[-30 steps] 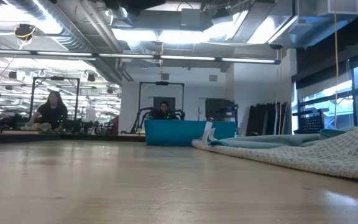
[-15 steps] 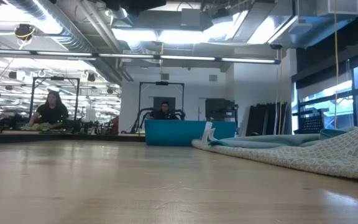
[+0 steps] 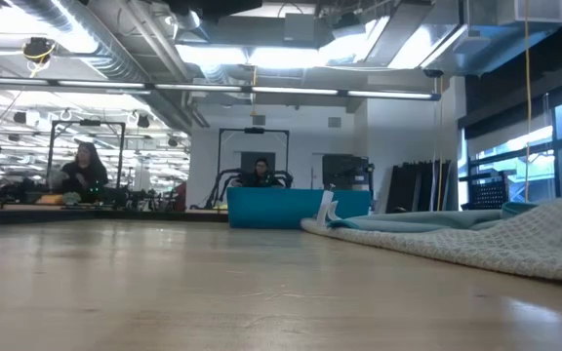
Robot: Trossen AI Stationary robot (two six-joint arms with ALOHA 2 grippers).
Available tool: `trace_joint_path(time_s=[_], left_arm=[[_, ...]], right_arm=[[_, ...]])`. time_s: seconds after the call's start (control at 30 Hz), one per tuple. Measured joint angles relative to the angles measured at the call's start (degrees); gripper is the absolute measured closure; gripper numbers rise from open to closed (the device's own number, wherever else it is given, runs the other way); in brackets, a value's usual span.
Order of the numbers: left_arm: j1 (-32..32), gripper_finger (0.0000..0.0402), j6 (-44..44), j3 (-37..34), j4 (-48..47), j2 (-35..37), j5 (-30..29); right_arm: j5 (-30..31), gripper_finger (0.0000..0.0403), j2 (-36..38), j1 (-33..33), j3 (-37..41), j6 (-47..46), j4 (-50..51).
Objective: Fold microfiber towels
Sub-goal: Fold the green towel
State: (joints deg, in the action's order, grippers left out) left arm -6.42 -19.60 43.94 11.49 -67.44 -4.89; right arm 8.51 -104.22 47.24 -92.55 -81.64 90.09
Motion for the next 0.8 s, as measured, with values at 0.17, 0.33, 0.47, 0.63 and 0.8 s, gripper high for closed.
trace_joint_path(time_s=[0.17, 0.33, 0.47, 0.63, 0.8], left_arm=[[0.02, 0.0273, -0.47, 0.0, 1.13, 0.0, -2.6], [-0.76, 0.0273, -0.47, 0.0, 1.83, 0.0, -0.19], [-2.26, 0.0272, -0.47, 0.0, 4.34, 0.0, 5.98], [-4.34, 0.0262, -3.67, 0.0, 6.12, 0.0, 7.35], [-6.08, 0.0246, -10.62, 0.0, 4.21, -1.21, -7.18]], right_arm=[[16.39, 0.0398, 2.34, -5.4, -9.35, 9.08, -0.23], [22.87, 0.0398, 2.44, -11.41, -16.24, 21.5, -0.34], [22.99, 0.0398, 2.38, -16.31, -17.69, 30.21, -1.43], [27.33, 0.0398, 2.36, -20.51, -17.69, 38.28, -4.95], [28.3, 0.0398, 2.33, -22.8, -17.71, 50.62, -16.55]])
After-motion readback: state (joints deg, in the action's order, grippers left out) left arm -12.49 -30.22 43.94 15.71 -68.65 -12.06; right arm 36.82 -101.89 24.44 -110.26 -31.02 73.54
